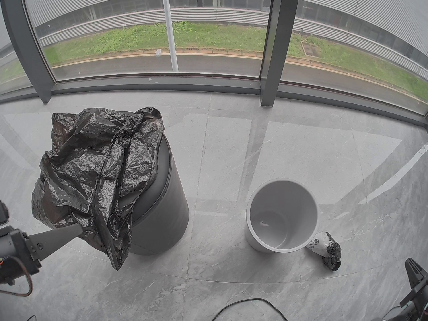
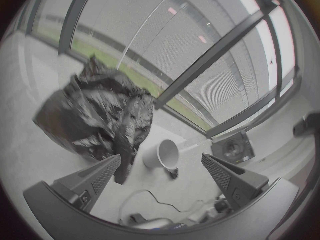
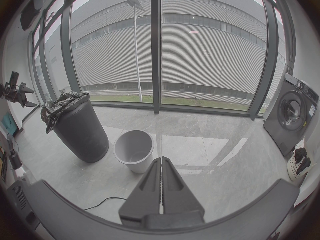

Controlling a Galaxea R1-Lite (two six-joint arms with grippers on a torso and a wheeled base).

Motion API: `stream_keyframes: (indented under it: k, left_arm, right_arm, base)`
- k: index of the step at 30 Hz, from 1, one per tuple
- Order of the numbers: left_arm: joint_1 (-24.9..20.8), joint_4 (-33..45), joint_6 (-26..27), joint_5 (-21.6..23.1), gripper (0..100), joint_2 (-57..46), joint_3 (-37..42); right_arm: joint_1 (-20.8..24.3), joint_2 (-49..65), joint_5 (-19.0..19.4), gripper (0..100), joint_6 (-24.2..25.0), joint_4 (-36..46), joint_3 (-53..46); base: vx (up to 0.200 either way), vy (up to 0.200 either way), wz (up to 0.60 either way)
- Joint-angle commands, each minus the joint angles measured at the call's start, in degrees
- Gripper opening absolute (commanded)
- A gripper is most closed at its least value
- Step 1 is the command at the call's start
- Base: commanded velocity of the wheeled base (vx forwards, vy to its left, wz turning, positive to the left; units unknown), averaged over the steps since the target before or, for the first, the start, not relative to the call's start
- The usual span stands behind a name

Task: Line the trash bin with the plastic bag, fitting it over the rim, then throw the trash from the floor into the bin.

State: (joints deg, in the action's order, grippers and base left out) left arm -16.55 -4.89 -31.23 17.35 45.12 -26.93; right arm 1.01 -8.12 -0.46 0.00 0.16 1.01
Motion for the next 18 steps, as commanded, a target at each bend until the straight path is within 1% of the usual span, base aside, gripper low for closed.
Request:
stream_keyframes:
  k: [1, 3, 4, 5, 6, 7, 8, 9, 10, 13, 18]
  left_arm:
    - [-4.28, -0.47, -4.63, 3.31, 100, 13.77, -3.74]
    - [-4.36, -0.91, -4.19, 3.22, 100, 16.23, -3.92]
    - [-4.36, -1.09, -2.96, 2.69, 100, 18.34, -4.45]
    - [-4.36, -1.09, -2.96, 2.69, 100, 18.34, -4.45]
    - [-3.75, -2.67, 1.61, 1.9, 100, 21.59, -4.45]
    - [-3.22, -3.72, 4.51, 0.93, 100, 23.09, -4.1]
    - [-3.22, -3.72, 4.51, 0.93, 100, 23.09, -4.1]
    - [-2.34, -5.22, 9.17, -1.88, 100, 25.02, -4.18]
    - [-2.34, -5.75, 10.23, -3.64, 100, 25.63, -4.45]
    - [-2.87, -6.36, 10.67, -6.1, 100, 25.99, -6.12]
    - [-3.4, -5.92, 10.84, -6.62, 100, 26.16, -10.6]
  right_arm:
    - [0.13, -3.39, 0.02, 0, 0.0, 0.02, -0.84]
    - [0.13, -3.48, 0.02, 0, 0.0, 0.02, -0.84]
    - [0.13, -3.57, 0.02, 0, -0.09, 0.02, -0.84]
    - [0.13, -3.57, 0.02, 0, -0.09, 0.02, -0.84]
    - [0.13, -3.66, -0.06, 0, -0.09, 0.02, -0.84]
    - [0.13, -3.66, 0.02, 0, -0.09, 0.02, -0.84]
    - [0.13, -3.66, 0.02, 0, -0.09, 0.02, -0.84]
    - [0.22, -3.75, -0.06, 0, -0.09, 0.02, -0.84]
    - [0.22, -3.75, -0.06, 0, -0.09, 0.02, -0.84]
    - [0.22, -3.75, 0.02, 0, -0.09, 0.02, -0.84]
    - [0.22, -4.54, -0.06, 0, 0.0, 0.02, -0.92]
  base:
    - [0.0, 0.0, 0.0]
    - [0.0, 0.0, 0.0]
    - [0.0, 0.0, 0.0]
    - [0.0, 0.0, 0.0]
    - [0.0, 0.0, 0.0]
    - [0.0, 0.0, 0.0]
    - [0.0, 0.0, 0.0]
    - [0.0, 0.0, 0.0]
    - [0.0, 0.0, 0.0]
    - [0.0, 0.0, 0.0]
    - [0.0, 0.0, 0.0]
